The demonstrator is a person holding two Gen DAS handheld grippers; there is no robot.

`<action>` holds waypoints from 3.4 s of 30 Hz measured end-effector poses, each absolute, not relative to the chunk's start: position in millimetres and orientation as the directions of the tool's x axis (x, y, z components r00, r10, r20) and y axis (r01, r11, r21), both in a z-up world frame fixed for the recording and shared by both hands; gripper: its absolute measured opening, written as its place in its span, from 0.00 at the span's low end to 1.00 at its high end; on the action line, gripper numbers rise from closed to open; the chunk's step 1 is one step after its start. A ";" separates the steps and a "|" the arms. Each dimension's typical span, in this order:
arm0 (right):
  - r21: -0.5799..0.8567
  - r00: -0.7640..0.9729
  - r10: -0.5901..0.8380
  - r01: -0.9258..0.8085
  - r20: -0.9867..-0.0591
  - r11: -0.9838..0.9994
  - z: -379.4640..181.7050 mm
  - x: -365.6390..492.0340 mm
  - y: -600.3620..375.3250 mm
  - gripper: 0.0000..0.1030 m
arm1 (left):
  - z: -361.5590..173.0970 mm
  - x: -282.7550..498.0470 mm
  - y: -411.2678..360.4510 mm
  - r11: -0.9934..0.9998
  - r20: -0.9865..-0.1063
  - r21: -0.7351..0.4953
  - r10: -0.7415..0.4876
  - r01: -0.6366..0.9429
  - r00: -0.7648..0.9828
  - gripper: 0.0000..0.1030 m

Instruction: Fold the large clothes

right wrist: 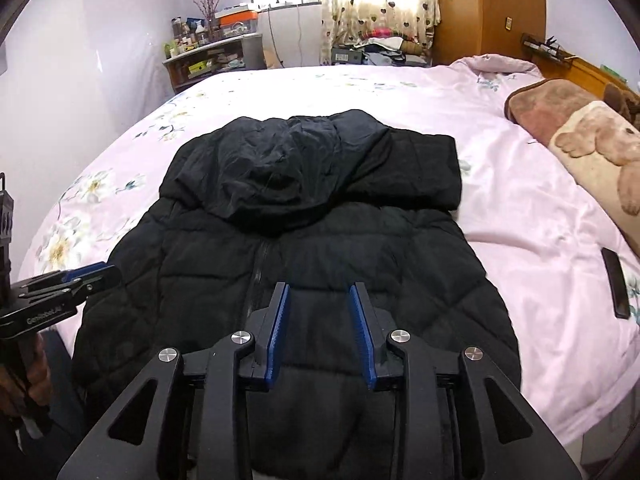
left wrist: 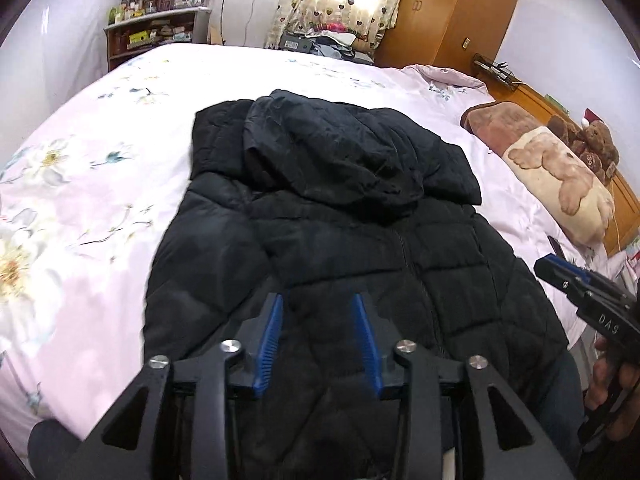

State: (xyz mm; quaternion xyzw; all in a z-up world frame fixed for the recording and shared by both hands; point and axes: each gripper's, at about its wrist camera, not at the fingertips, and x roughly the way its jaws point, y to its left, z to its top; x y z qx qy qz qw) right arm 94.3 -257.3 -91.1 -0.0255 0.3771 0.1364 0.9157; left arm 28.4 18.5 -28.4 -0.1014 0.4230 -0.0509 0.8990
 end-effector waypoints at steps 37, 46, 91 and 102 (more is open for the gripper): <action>0.102 0.682 0.171 -0.140 -0.711 0.985 -117.3 77.9 -324.7 0.46 | -44.1 -0.8 66.6 0.985 -0.754 -0.108 0.008 -0.135 0.657 0.66; 0.155 0.620 0.126 -0.006 -0.774 0.988 -152.0 108.9 -387.2 0.60 | -93.0 13.9 100.8 0.974 -0.828 -0.077 0.058 -0.215 0.558 0.66; 0.515 0.595 0.502 -0.166 -0.628 0.841 -67.7 30.3 -414.4 0.12 | 32.5 -81.3 100.2 0.936 -0.636 -0.349 -0.192 -0.056 0.748 0.14; 0.593 0.657 0.524 -0.143 -0.542 0.792 -36.0 82.9 -422.1 0.12 | 61.0 -28.7 122.7 0.894 -0.570 -0.443 -0.224 -0.066 0.791 0.14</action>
